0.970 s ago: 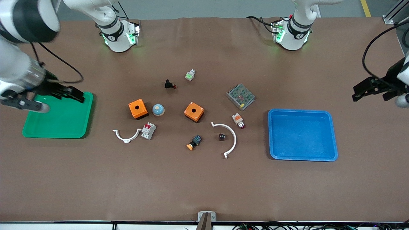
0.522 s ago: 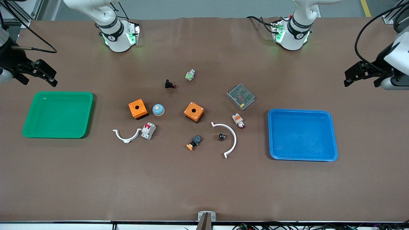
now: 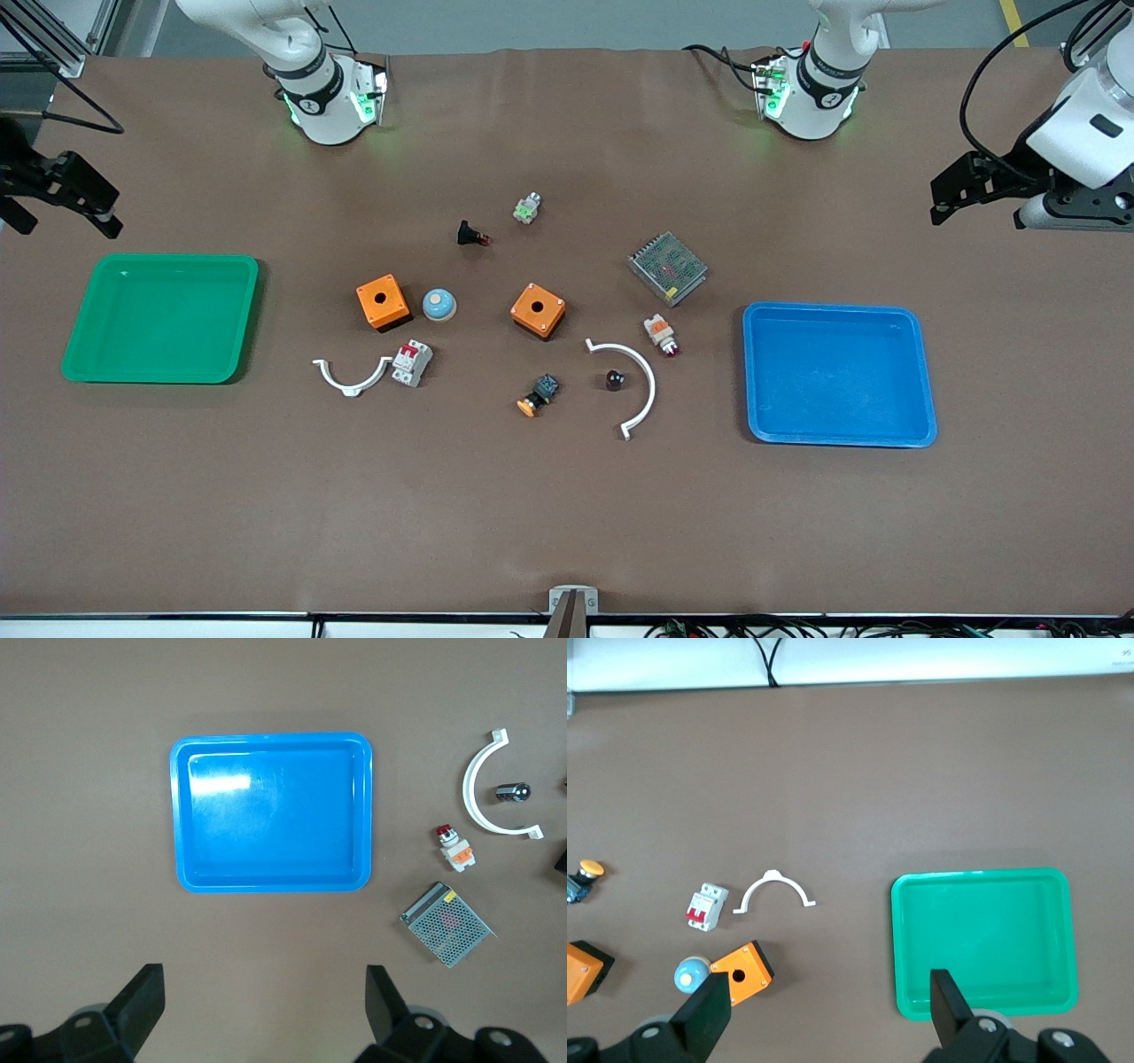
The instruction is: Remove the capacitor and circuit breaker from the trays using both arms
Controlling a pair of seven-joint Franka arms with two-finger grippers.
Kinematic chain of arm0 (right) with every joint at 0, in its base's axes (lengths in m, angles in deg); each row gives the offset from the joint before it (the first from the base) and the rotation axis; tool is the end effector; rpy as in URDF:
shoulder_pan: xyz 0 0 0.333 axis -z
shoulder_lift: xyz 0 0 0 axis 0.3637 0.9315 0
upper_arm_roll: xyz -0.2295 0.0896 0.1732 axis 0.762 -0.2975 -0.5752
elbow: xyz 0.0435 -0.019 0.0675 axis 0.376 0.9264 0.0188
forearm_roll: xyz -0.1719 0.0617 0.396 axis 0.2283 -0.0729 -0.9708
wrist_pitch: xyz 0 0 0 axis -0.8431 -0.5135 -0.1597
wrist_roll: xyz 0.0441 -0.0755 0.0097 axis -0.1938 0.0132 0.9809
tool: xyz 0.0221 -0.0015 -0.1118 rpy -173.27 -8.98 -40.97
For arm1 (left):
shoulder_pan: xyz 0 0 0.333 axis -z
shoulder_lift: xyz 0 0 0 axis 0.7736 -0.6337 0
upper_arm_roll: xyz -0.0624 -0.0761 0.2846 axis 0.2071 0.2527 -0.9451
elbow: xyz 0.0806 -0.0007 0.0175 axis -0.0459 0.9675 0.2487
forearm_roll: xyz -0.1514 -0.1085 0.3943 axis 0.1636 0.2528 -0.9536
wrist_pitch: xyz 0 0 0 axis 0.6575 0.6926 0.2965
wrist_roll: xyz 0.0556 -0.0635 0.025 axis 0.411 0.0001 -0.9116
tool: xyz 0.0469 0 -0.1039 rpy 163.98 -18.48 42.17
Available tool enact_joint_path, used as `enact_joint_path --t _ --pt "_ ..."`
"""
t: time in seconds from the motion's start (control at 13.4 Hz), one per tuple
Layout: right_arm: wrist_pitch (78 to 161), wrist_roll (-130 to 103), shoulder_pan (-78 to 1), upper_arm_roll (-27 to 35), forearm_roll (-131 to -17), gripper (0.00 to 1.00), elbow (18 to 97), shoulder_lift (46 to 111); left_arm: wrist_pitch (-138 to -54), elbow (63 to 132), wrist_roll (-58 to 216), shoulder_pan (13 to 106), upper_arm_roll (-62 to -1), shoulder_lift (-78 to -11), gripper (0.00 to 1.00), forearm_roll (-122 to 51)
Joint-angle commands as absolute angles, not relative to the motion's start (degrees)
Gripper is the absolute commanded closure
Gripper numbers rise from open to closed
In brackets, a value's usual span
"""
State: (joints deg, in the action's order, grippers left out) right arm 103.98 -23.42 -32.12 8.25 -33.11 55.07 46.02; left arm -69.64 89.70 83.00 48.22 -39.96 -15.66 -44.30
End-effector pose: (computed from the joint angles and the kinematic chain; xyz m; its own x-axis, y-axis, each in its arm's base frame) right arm 0.5706 -0.0020 0.6532 0.9738 -0.0520 0.2212 -0.0599 -0.9978 0.0290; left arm 0.5768 -0.0753 0.6173 0.9968 -0.0773 0.0226 -0.0772 -0.9970 -0.0059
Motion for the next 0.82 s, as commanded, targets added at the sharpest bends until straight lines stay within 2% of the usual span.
enact_joint_path --t 0.0,0.75 --pt "102.70 -22.33 -30.91 7.65 -32.71 0.00 52.90 47.06 -70.45 90.81 82.81 47.25 -39.10 -14.15 0.00 -43.50" --pt "100.77 -22.07 -30.73 7.73 -32.79 0.00 53.61 47.06 -68.79 90.63 82.72 47.07 -39.02 -14.24 0.00 -44.11"
